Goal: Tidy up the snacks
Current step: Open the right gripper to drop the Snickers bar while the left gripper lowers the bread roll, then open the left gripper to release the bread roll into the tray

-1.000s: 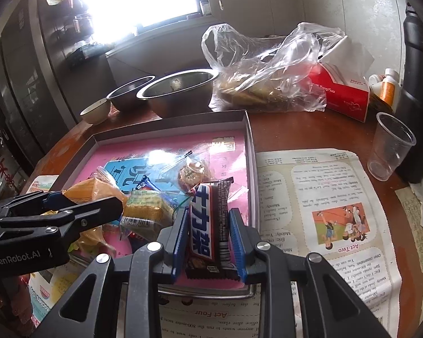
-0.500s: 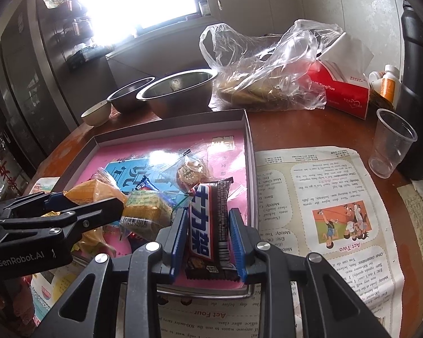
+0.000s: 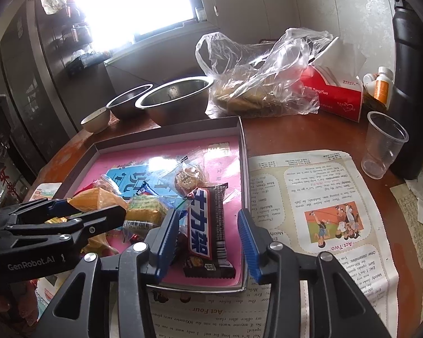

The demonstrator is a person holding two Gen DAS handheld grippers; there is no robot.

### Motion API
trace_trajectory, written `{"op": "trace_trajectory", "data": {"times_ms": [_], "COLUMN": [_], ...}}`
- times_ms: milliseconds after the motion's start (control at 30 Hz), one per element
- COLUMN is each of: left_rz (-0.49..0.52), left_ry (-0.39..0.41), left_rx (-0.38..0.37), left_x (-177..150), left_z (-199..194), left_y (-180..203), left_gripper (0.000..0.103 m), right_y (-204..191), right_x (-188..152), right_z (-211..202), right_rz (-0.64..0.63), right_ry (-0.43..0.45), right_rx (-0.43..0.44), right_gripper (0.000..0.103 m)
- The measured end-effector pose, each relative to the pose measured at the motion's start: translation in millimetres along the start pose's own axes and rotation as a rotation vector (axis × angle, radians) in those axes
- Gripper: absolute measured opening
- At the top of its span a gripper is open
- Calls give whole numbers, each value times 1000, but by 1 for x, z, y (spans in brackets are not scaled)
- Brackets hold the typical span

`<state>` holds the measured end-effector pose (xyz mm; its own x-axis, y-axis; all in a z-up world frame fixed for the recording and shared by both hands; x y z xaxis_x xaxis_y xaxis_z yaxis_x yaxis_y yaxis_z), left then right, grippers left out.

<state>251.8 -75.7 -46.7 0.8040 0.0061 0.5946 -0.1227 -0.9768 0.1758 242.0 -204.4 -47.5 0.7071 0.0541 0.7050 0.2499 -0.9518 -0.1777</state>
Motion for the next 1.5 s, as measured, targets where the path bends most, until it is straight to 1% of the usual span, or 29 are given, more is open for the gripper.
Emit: {"op": "trace_trajectory", "data": {"times_ms": [233,300,600,1033,1167,1500], "left_rz": [2,2,7,16,17,16], "left_ry": [-4,-6,-8,-17,-20,6], "left_rx": [-3,-5,-2,7,5,-5], "left_x": [0,-1,-1,-1,-1,1], "left_z": [0,0,0,1,0,-8], "left_y": [1,1,2,2,1,3], "left_gripper": [65,65,66,72,73,75], "right_y": [0,2,14,12,11,10], "right_x": [-1,-2,-9,-10,-9,-8], "right_z": [-7,-8,-8,-7,-6,-8], "right_rz": [-2,0,33,32,30,30], "right_ry": [9,9,-4,-11,-11,-5], "right_rx": [-1,-11,-18,-17,-18,-18], "right_gripper": [45,48,48,49,50,52]}}
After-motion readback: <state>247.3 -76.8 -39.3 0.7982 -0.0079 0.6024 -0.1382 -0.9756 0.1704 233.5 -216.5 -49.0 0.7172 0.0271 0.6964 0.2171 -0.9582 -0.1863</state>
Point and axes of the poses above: each gripper's, at about its wrist camera, not at the fingertips, and z roughly the way its jaws point, y to its right, x to its top, the point moved 7 cm from there along z, roughly the way its jaws point, and after that the axes turned 2 degrees about -z, right-handed, at the moved point
